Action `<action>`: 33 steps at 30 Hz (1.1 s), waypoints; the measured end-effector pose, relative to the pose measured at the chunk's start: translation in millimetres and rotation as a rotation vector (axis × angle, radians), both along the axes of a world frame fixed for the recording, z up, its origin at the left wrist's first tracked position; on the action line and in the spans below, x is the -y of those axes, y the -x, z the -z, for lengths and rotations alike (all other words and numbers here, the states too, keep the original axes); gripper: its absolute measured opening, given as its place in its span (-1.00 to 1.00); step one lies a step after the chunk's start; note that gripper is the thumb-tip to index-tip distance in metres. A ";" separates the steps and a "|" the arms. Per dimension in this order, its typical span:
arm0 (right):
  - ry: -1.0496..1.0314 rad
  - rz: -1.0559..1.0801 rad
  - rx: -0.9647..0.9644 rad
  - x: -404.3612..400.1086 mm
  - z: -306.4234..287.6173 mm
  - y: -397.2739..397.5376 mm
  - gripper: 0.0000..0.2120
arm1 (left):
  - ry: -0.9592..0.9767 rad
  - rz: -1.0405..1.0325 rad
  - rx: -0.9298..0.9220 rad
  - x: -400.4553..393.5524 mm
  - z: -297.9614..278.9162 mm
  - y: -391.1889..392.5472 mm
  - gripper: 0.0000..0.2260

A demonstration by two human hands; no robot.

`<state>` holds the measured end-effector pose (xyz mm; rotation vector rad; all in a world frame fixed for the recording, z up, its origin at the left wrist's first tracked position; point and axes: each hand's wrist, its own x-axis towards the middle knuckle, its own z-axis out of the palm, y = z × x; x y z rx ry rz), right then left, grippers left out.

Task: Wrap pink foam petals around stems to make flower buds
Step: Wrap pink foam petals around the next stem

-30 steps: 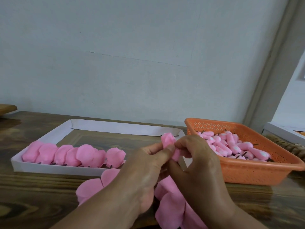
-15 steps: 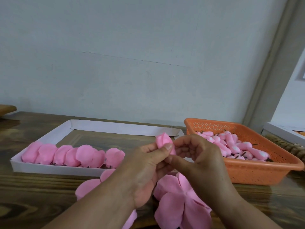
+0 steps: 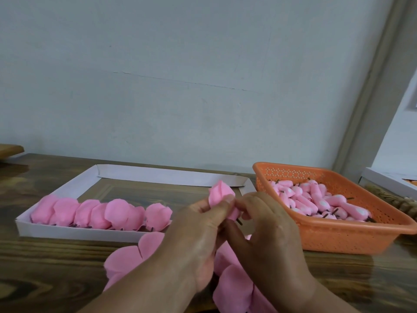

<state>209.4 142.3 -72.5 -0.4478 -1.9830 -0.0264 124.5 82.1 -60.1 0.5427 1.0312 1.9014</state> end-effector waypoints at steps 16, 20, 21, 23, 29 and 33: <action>0.265 -0.125 -0.090 -1.4 3.9 3.1 -0.94 | 0.066 -0.045 -0.110 -0.7 4.3 1.4 -0.86; 0.204 -0.089 -0.086 0.0 4.7 4.1 -0.89 | 0.067 -0.057 -0.103 -0.4 3.9 -1.9 -0.85; 0.200 -0.086 -0.086 0.1 4.5 3.9 -0.90 | 0.067 -0.058 -0.107 -0.2 3.6 -2.2 -0.85; 0.230 -0.100 -0.093 0.1 4.0 3.1 -0.90 | 0.054 -0.050 -0.122 0.6 2.9 -2.0 -0.85; 0.527 -0.212 -0.097 0.2 -2.7 -0.1 -0.82 | 0.005 0.035 -0.075 4.0 -0.2 -1.2 -0.80; 0.699 -0.316 -0.098 2.6 -8.4 -1.9 -0.81 | 0.012 0.074 -0.051 3.4 1.3 2.0 -0.74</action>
